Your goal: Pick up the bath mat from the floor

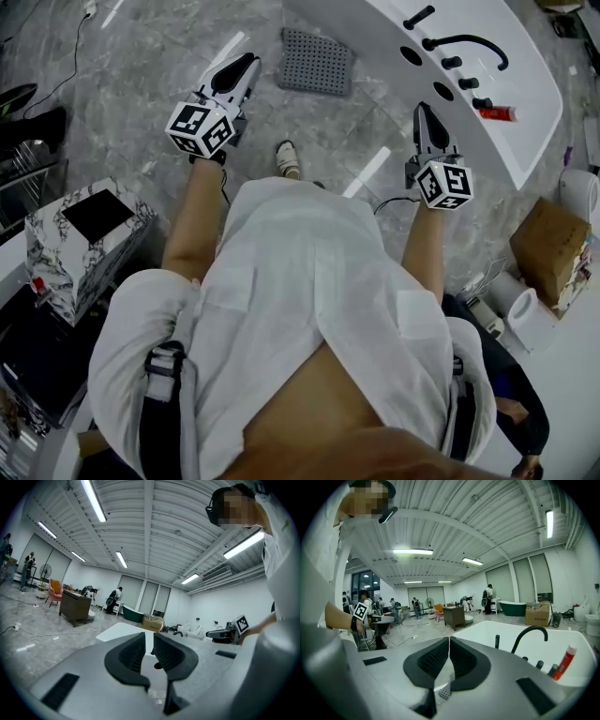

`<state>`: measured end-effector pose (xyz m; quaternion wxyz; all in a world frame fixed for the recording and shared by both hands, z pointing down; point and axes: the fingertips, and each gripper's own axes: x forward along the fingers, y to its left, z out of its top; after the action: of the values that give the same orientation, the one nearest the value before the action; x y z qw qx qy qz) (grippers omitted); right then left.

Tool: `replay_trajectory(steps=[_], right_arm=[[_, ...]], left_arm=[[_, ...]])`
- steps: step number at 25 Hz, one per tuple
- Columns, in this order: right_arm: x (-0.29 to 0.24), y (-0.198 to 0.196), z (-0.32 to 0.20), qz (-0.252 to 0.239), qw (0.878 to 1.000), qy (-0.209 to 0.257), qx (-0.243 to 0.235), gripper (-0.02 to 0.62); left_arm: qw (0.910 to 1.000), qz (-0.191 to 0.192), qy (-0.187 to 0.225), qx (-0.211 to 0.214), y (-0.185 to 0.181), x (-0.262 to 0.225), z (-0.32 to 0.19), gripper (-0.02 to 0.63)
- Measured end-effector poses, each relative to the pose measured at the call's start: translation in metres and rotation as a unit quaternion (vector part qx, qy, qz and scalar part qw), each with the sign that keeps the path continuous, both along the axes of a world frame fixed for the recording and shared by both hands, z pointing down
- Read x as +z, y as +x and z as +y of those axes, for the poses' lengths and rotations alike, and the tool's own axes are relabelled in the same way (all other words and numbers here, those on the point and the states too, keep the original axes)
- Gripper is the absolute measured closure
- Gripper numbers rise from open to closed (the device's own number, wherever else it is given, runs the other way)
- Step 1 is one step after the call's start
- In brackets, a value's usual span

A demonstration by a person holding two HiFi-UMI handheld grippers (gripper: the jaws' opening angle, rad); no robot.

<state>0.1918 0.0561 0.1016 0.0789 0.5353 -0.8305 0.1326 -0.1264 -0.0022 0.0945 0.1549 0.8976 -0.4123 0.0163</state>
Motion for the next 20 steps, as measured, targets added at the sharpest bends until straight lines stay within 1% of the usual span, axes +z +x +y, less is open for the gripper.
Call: replay_trajectory(steps=[5, 8, 11, 16, 20], right_arm=[[0.016, -0.018, -0.046, 0.011, 1.000, -0.009, -0.022, 0.567], [0.030, -0.021, -0.064, 0.019, 0.999, -0.018, -0.040, 0.566], [0.053, -0.025, -0.082, 0.032, 0.997, -0.027, -0.068, 0.566], [0.110, -0.035, -0.113, 0.051, 0.988, -0.043, -0.140, 0.565], [0.180, -0.041, -0.138, 0.063, 0.978, -0.065, -0.187, 0.563]], left_arm=[[0.9999, -0.004, -0.015, -0.002, -0.009, 0.018, -0.038, 0.546], [0.9997, -0.004, -0.020, -0.010, -0.003, 0.028, -0.054, 0.546], [0.9996, -0.006, -0.023, -0.017, 0.007, 0.040, -0.068, 0.546], [0.9983, -0.006, -0.030, -0.050, 0.021, 0.079, -0.088, 0.546], [0.9968, 0.002, -0.039, -0.069, 0.039, 0.136, -0.101, 0.546]])
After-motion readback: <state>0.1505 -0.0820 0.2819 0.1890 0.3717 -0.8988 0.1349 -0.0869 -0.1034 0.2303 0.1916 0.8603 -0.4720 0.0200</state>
